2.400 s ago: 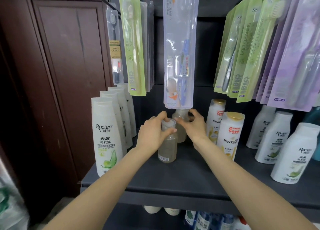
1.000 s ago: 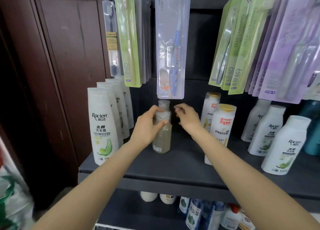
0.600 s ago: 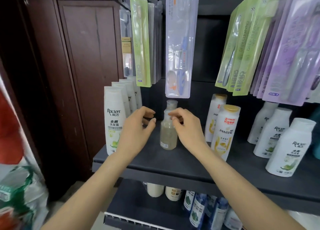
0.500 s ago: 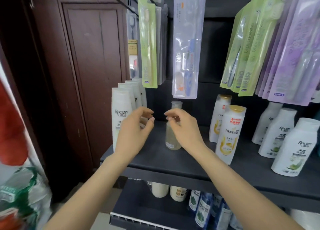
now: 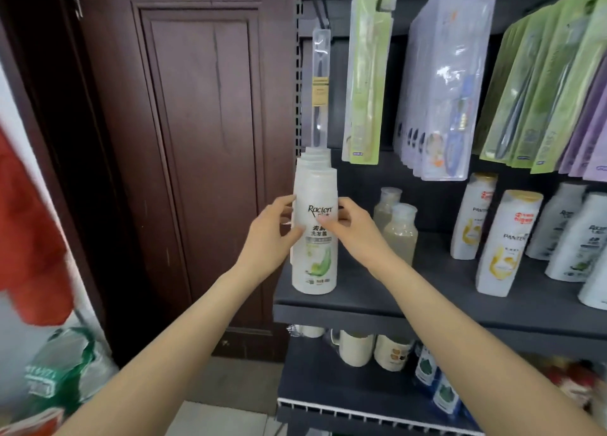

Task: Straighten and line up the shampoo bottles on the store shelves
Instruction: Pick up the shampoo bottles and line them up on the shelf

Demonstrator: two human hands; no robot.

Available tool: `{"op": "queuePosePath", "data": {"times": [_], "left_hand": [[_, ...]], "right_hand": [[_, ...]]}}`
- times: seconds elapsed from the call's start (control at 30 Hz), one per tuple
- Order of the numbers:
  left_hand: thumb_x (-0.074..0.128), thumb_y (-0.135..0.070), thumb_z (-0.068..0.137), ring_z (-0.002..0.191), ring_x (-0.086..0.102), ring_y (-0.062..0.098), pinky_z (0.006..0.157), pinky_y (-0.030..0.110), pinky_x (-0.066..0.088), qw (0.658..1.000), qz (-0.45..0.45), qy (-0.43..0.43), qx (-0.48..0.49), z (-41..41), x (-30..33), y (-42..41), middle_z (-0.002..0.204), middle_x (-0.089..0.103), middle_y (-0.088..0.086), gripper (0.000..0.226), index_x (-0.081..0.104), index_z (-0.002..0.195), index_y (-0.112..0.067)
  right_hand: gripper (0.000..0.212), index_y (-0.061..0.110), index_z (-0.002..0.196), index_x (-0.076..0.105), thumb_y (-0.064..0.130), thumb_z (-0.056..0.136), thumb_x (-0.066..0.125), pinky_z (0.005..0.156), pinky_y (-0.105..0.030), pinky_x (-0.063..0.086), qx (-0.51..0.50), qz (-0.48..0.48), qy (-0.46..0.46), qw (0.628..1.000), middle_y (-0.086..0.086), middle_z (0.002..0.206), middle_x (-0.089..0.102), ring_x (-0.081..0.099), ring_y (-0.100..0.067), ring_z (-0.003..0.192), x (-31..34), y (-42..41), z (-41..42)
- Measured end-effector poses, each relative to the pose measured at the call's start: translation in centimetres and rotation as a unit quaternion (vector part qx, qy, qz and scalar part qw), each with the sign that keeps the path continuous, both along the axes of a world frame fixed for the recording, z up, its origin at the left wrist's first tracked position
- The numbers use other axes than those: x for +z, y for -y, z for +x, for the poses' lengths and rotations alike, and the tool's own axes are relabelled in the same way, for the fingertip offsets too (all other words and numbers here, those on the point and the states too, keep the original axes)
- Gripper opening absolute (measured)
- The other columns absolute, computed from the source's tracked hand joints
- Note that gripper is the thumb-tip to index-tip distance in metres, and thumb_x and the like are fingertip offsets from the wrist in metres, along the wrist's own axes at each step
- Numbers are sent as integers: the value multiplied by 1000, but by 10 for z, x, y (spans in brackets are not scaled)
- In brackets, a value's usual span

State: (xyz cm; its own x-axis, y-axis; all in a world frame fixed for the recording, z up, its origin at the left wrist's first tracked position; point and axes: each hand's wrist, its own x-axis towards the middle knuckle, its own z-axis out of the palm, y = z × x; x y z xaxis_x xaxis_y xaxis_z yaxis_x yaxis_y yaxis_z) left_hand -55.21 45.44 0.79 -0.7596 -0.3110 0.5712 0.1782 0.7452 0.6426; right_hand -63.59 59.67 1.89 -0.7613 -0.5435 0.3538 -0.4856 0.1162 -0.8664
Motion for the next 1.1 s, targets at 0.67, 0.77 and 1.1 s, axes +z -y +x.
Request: {"op": "queuePosePath", "data": {"times": [0.67, 0.77, 1.1], "left_hand": [[74, -39, 74, 93, 64, 6, 82, 31, 54, 988, 38, 116, -99, 37, -20, 25, 104, 66, -9, 48, 54, 117, -27], [72, -38, 76, 92, 60, 9, 76, 23, 51, 995, -24, 83, -45, 44, -16, 22, 103, 63, -8, 49, 52, 119, -25], [86, -31, 58, 74, 61, 23, 52, 29, 46, 932, -329, -94, 119, 53, -20, 18, 88, 63, 2, 61, 64, 113, -15]], "right_hand": [[25, 10, 117, 59, 15, 94, 53, 92, -45, 52, 89, -285, 281, 912, -8, 113, 68, 64, -25, 106, -12, -1, 23], [28, 11, 120, 58, 19, 93, 57, 90, -46, 53, 47, -243, 269, 931, -8, 112, 68, 64, -26, 106, -11, -2, 26], [31, 10, 116, 56, 17, 87, 65, 87, -47, 54, 46, -330, 366, 869, -19, 119, 63, 62, -32, 108, -6, 8, 42]]}}
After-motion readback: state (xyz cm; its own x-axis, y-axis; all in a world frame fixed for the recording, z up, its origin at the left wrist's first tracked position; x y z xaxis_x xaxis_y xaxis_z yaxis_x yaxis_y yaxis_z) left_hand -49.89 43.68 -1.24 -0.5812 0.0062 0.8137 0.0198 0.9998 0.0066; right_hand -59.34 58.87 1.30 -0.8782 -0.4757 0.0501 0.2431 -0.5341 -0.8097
